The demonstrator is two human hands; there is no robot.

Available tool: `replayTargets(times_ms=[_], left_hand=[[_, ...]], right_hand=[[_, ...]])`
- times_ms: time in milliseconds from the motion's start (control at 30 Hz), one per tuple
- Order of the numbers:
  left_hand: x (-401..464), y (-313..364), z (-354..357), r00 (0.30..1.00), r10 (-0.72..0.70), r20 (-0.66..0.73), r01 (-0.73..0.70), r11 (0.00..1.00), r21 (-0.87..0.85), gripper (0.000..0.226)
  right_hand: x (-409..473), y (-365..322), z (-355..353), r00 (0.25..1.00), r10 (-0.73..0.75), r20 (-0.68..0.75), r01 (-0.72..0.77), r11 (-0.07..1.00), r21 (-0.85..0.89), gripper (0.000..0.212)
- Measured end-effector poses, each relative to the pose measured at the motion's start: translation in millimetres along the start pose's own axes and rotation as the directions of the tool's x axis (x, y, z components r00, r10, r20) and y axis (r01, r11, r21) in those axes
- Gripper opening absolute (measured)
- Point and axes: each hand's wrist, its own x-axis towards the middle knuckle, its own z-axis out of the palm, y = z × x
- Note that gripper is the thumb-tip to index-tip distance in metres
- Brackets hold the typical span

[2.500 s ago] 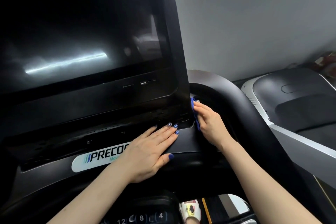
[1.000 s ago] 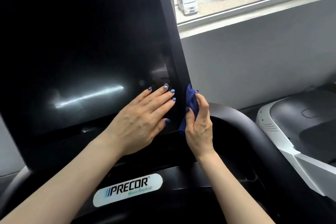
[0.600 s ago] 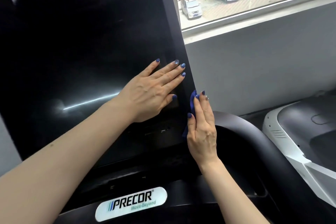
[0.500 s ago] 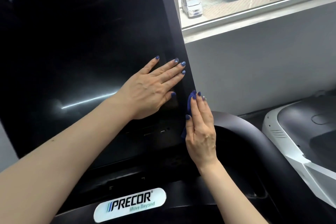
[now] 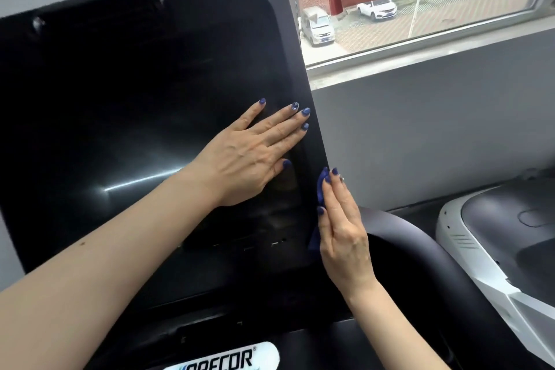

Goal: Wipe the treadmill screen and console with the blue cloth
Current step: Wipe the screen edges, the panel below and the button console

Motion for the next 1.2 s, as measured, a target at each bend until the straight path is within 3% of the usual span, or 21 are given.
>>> replayTargets(times_ms=[133, 300, 533, 700, 867, 1067, 1200], left_hand=[[4.5, -8.8, 1.4, 1.0, -0.008, 0.029, 0.008, 1.0, 0.007, 0.061], [4.4, -10.6, 1.9, 1.0, 0.002, -0.023, -0.002, 1.0, -0.014, 0.058], [7.3, -17.4, -1.8, 0.999, 0.008, -0.044, -0.008, 1.0, 0.0, 0.058], [13.3, -31.3, -4.1, 0.999, -0.037, -0.018, 0.038, 0.999, 0.016, 0.06], [14.4, -30.8, -3.5, 0.998, -0.029, -0.052, 0.029, 1.0, -0.006, 0.058], [16.2, -41.9, -6.9, 0.995, -0.045, -0.09, 0.047, 0.998, 0.03, 0.058], [19.3, -50.3, -7.2, 0.996, -0.049, -0.069, 0.05, 0.998, 0.024, 0.058]], right_hand=[[46.5, -12.6, 12.3, 0.992, 0.116, -0.049, -0.115, 0.993, 0.016, 0.047], [23.0, -8.1, 6.3, 1.0, -0.028, -0.011, 0.028, 1.0, -0.005, 0.045], [69.0, -17.9, 14.1, 0.998, 0.042, -0.043, -0.041, 0.999, 0.018, 0.047], [43.4, -7.7, 7.5, 0.994, -0.108, -0.005, 0.108, 0.994, -0.021, 0.045], [86.7, -24.3, 16.5, 0.998, 0.025, -0.058, -0.024, 1.0, 0.017, 0.048], [61.5, -14.5, 6.1, 0.99, -0.142, 0.012, 0.143, 0.99, -0.005, 0.046], [101.2, -21.8, 12.4, 0.999, -0.021, -0.025, 0.022, 1.0, 0.017, 0.049]])
